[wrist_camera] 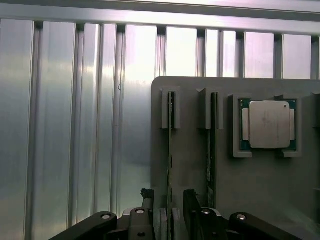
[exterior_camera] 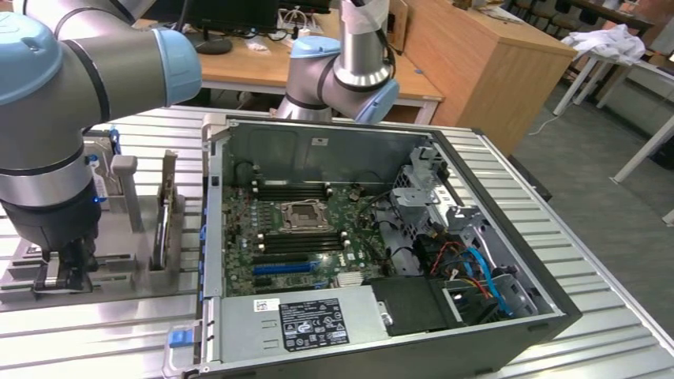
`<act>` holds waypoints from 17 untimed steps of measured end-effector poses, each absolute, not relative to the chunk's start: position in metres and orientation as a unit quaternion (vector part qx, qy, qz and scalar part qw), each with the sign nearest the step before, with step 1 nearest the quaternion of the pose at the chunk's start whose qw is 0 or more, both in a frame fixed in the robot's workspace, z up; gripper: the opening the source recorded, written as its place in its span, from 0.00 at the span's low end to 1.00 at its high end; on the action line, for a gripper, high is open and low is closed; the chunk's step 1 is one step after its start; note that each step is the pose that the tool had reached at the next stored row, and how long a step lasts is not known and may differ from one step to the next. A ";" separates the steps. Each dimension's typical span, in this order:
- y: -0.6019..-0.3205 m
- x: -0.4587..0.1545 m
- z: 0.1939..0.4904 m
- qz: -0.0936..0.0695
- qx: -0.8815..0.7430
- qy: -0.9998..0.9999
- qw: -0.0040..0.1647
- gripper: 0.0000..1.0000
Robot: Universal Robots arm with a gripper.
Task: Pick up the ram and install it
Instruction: 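Pick up the ram and move it above insertion slot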
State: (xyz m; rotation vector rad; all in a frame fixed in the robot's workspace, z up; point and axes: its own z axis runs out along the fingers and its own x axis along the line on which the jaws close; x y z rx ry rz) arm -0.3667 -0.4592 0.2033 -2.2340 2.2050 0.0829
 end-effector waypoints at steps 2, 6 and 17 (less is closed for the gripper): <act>-0.459 -0.367 0.203 0.026 -0.712 0.702 0.001 0.37; -0.459 -0.367 0.203 0.026 -0.712 0.702 0.001 0.36; -0.459 -0.363 0.203 0.027 -0.712 0.702 0.001 0.29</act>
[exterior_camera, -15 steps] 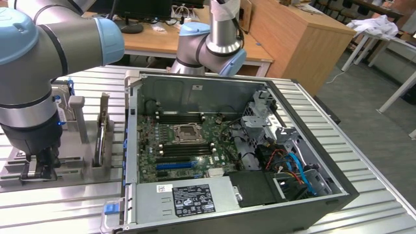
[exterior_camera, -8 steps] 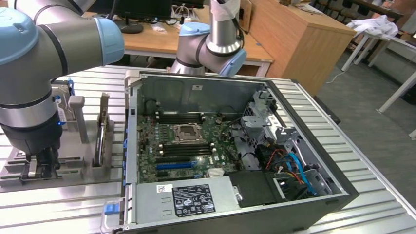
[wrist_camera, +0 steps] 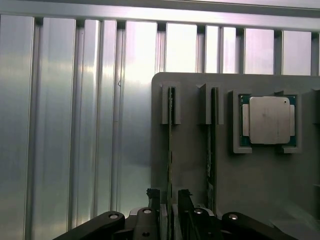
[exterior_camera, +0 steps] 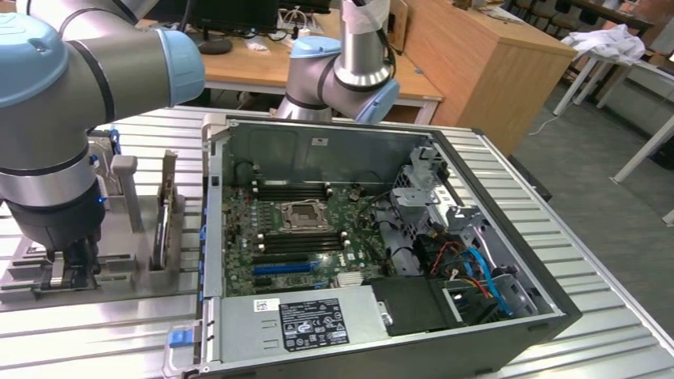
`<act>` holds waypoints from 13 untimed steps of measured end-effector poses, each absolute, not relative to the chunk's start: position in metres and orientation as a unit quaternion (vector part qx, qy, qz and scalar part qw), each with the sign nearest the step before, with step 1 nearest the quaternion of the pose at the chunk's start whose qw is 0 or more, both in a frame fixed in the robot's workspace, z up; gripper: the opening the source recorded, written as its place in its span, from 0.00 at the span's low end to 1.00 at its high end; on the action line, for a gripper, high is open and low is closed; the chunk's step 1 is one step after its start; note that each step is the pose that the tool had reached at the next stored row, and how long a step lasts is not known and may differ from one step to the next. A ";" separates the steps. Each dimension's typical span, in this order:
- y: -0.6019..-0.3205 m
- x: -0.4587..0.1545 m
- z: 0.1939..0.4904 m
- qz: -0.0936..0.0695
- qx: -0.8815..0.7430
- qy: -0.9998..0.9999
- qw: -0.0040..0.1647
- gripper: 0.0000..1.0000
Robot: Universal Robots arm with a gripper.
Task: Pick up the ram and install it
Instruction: 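Pick up the ram and move it above insertion slot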
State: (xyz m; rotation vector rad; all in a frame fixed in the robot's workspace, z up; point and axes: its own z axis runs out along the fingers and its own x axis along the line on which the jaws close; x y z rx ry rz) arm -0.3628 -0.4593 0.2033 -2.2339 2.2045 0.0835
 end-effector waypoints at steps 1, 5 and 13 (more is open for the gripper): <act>-0.459 -0.363 0.203 0.027 -0.712 0.702 0.001 0.29; -0.459 -0.363 0.203 0.027 -0.712 0.702 0.001 0.29; -0.458 -0.365 0.203 0.026 -0.712 0.702 0.002 0.29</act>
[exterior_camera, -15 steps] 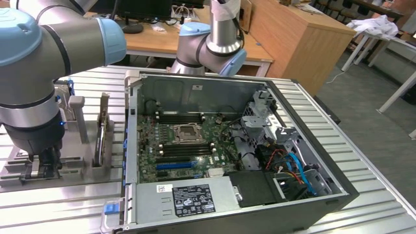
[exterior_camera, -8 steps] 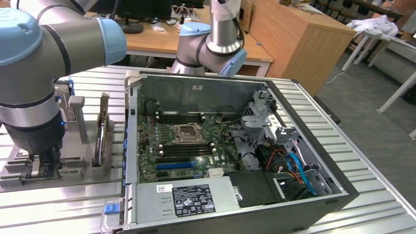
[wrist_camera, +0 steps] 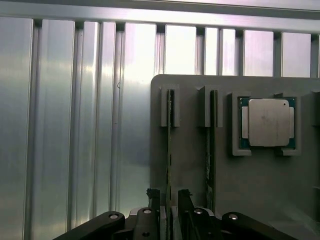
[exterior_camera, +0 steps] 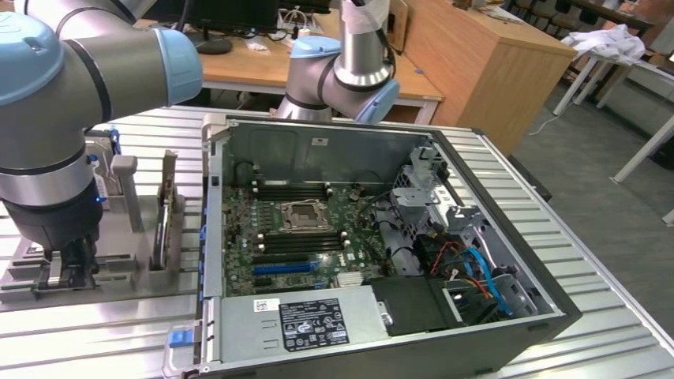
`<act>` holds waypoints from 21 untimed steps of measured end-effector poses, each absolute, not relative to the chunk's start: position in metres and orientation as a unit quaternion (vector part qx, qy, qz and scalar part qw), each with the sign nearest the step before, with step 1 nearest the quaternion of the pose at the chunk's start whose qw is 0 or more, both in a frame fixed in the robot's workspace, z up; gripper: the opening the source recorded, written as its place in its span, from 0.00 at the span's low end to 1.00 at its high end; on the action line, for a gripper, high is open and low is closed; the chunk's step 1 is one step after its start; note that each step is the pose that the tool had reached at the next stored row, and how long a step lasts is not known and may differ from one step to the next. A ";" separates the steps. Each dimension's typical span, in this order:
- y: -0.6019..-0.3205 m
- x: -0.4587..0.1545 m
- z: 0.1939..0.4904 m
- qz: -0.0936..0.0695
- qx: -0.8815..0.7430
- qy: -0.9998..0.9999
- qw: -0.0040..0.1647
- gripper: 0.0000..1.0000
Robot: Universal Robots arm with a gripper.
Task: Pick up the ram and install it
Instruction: 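Pick up the ram and move it above insertion slot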
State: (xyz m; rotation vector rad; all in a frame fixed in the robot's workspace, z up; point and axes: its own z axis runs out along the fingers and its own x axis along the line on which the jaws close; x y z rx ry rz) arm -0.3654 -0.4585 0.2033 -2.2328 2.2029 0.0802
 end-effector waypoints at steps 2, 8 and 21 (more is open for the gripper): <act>-0.458 -0.365 0.203 0.026 -0.712 0.702 0.002 0.29; -0.458 -0.366 0.203 0.026 -0.712 0.702 0.002 0.27; -0.459 -0.366 0.203 0.026 -0.712 0.702 0.002 0.20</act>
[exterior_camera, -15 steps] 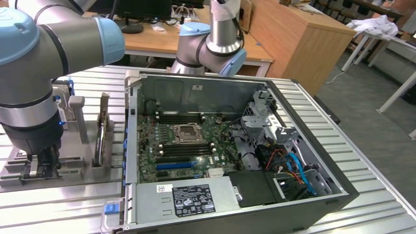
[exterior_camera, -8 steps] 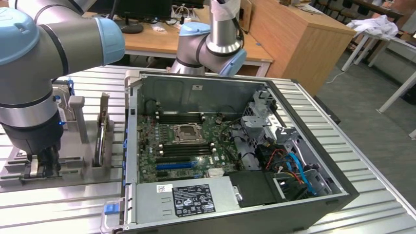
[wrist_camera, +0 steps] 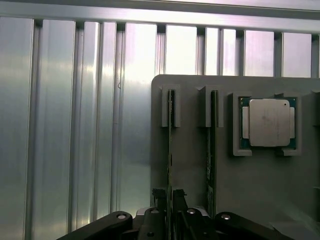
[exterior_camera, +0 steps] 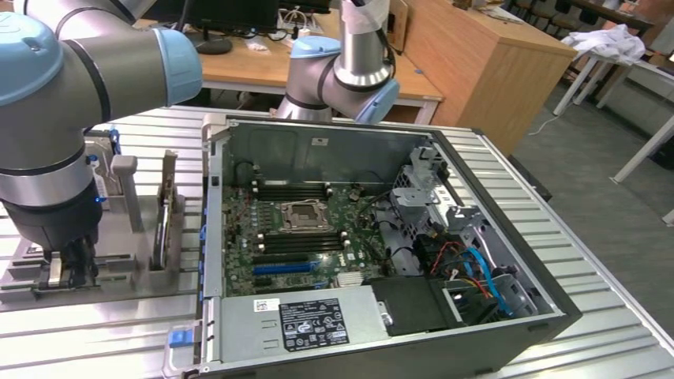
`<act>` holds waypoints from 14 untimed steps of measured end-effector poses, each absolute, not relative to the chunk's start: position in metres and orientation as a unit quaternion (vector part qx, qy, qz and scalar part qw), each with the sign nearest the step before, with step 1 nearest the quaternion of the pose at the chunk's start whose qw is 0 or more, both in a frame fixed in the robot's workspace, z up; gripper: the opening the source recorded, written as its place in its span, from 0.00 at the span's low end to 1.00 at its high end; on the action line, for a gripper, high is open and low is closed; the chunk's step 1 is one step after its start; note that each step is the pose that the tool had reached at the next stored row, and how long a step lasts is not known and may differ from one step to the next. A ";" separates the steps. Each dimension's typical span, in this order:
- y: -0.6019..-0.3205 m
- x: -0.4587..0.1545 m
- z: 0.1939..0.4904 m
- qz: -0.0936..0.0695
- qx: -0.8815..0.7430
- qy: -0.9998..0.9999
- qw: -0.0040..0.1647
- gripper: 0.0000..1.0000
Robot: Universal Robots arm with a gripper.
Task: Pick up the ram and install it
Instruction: 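Pick up the ram and move it above insertion slot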
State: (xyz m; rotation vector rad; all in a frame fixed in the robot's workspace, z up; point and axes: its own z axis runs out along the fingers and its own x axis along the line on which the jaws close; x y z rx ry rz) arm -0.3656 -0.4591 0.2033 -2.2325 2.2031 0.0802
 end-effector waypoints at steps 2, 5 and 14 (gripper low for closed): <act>-0.459 -0.366 0.203 0.026 -0.712 0.702 0.002 0.19; -0.459 -0.366 0.203 0.026 -0.712 0.702 0.002 0.11; -0.459 -0.366 0.203 0.026 -0.712 0.702 0.002 0.11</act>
